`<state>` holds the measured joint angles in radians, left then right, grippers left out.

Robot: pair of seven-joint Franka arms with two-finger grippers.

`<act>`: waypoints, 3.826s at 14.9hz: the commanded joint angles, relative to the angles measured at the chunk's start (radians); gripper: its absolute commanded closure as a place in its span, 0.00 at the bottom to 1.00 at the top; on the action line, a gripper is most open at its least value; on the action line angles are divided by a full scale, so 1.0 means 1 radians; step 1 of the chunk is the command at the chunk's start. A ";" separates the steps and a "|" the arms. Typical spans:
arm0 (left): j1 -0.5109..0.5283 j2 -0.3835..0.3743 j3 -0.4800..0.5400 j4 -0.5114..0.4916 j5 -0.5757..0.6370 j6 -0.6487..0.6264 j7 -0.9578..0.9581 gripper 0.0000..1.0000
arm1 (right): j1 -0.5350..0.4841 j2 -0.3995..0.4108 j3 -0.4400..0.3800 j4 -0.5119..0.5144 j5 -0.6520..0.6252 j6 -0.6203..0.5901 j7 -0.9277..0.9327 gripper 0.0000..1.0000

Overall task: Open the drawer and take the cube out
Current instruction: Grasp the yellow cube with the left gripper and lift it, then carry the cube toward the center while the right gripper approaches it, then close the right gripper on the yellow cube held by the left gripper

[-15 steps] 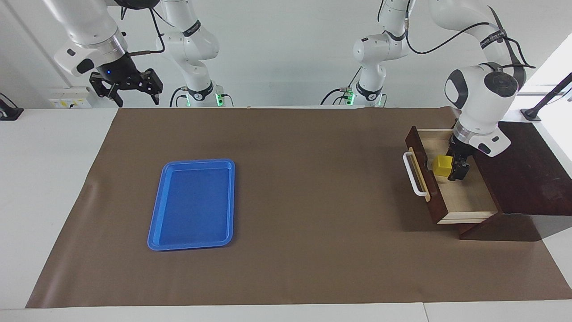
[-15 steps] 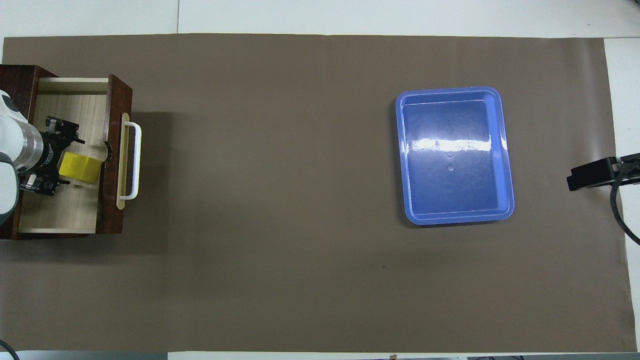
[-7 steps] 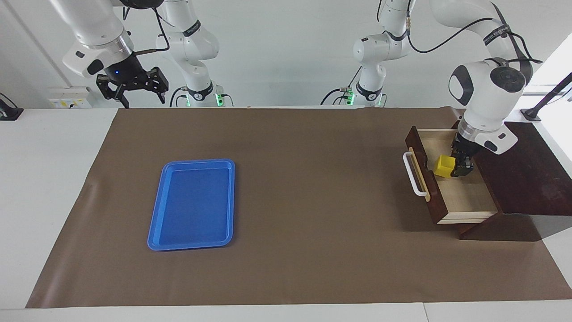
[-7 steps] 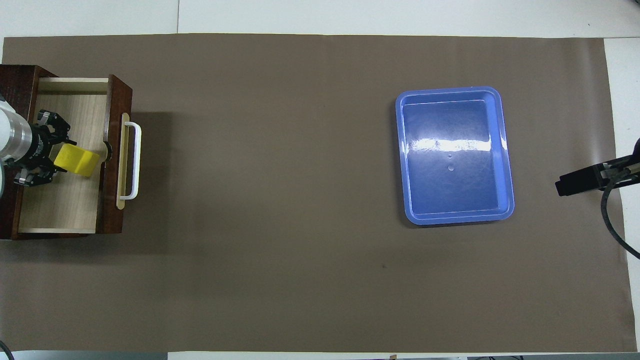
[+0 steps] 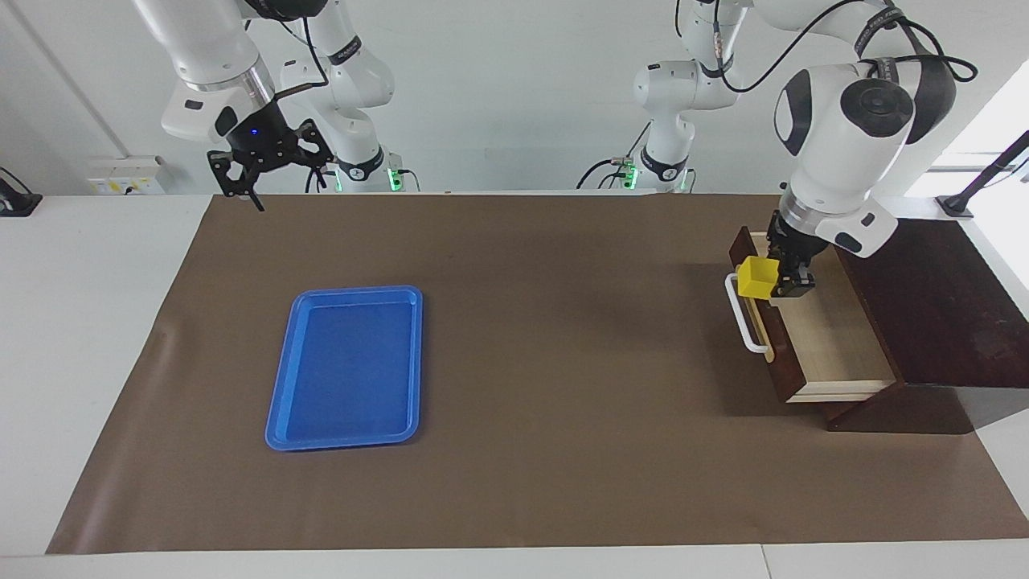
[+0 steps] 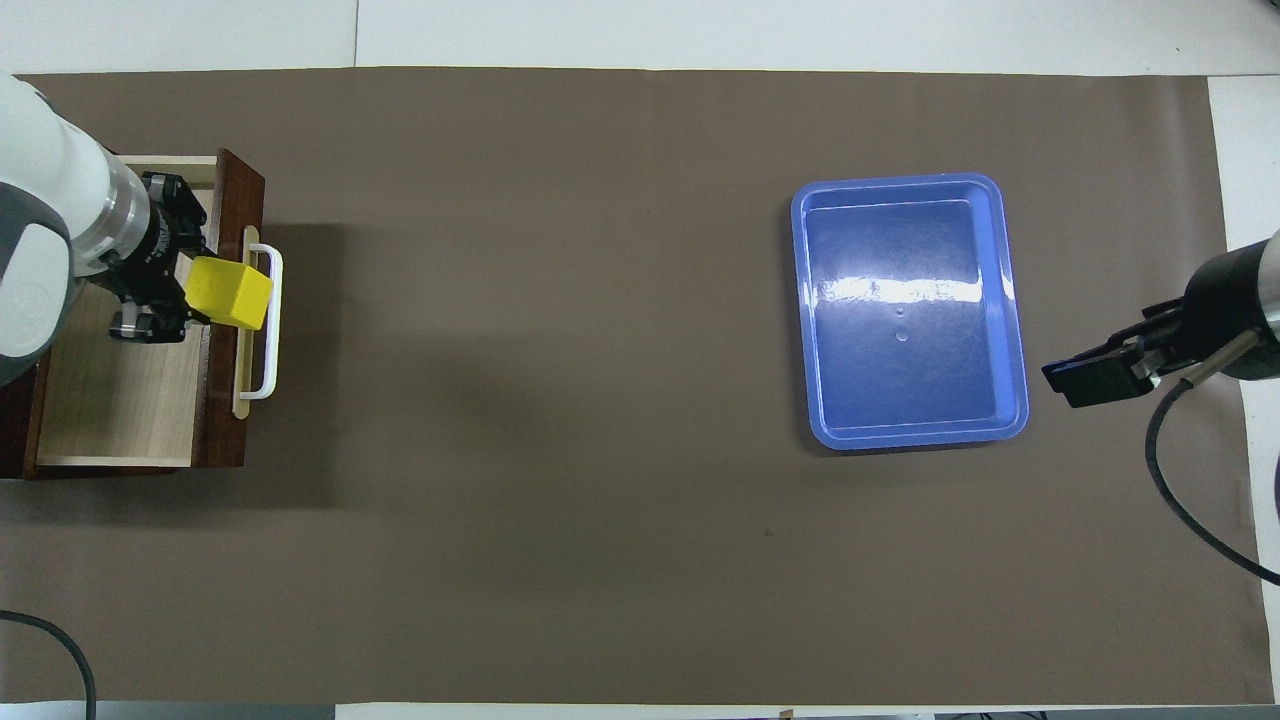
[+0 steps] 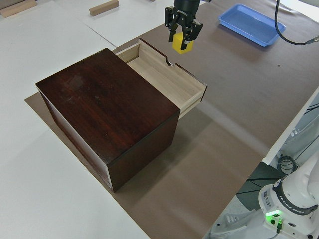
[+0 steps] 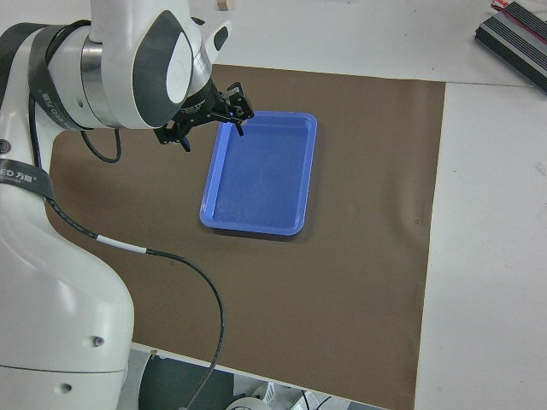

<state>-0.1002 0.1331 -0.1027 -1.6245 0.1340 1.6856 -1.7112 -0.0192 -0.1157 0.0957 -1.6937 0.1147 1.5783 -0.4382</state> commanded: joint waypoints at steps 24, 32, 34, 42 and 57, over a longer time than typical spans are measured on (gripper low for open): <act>-0.386 -0.075 0.014 -0.114 -0.156 0.060 -0.565 1.00 | 0.307 0.033 0.002 -0.583 1.226 0.664 -1.556 0.00; -0.388 -0.082 0.014 -0.136 -0.156 0.082 -0.570 1.00 | 0.467 0.051 0.002 -0.570 1.361 0.809 -1.548 0.00; -0.392 -0.090 0.014 -0.150 -0.156 0.085 -0.570 1.00 | 0.508 0.063 0.002 -0.557 1.396 0.851 -1.548 0.00; -0.398 -0.093 0.012 -0.156 -0.156 0.091 -0.568 1.00 | 0.524 0.129 0.002 -0.471 1.370 0.826 -1.632 0.00; -0.426 -0.112 0.011 -0.195 -0.156 0.111 -0.568 1.00 | 0.518 0.186 0.002 -0.409 1.353 0.766 -1.634 0.00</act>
<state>-0.5112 0.0551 -0.1061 -1.7774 -0.0026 1.7713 -2.2719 0.4811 0.0660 0.0988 -2.1108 1.4742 2.3521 -2.0524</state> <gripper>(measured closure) 0.445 0.000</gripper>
